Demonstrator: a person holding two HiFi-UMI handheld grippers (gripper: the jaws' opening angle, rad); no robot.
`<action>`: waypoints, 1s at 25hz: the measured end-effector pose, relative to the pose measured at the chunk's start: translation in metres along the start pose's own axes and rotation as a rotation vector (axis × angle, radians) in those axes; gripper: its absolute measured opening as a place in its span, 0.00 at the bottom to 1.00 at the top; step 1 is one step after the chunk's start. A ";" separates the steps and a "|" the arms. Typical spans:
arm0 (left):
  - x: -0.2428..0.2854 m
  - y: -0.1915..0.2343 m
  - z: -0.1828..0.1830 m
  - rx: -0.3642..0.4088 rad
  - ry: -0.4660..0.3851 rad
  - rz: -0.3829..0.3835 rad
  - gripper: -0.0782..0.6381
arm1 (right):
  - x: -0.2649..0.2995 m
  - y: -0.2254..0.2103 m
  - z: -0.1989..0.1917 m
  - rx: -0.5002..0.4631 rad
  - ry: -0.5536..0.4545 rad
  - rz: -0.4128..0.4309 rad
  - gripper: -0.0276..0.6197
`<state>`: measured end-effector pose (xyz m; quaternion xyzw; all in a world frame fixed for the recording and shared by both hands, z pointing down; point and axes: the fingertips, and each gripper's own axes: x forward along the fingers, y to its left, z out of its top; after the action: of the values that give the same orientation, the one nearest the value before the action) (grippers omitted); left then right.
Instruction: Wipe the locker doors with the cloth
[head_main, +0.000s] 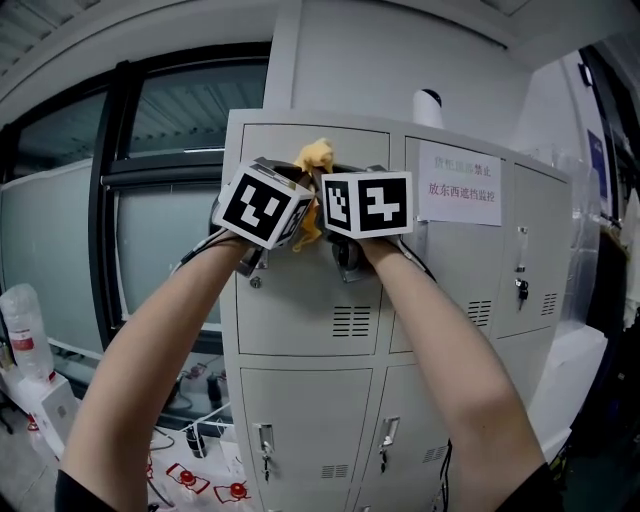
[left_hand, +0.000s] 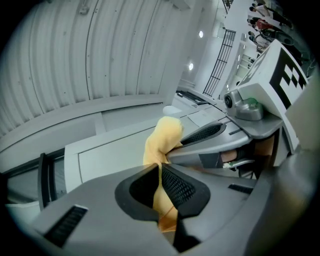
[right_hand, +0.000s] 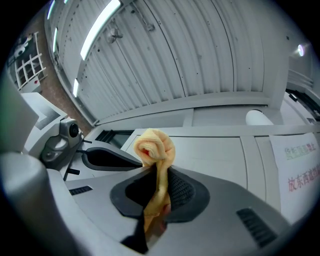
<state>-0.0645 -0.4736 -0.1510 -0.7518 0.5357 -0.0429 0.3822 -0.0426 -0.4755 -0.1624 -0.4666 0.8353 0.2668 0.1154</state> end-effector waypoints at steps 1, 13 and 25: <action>0.004 -0.006 0.003 0.002 -0.002 -0.006 0.16 | -0.003 -0.007 -0.001 0.001 0.001 -0.007 0.15; 0.050 -0.082 0.041 0.016 -0.044 -0.082 0.16 | -0.050 -0.091 -0.016 0.007 0.030 -0.088 0.15; 0.063 -0.104 0.054 0.026 -0.071 -0.109 0.16 | -0.064 -0.117 -0.020 0.028 0.019 -0.104 0.15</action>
<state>0.0687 -0.4839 -0.1466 -0.7758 0.4794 -0.0438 0.4079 0.0909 -0.4901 -0.1567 -0.5102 0.8146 0.2445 0.1278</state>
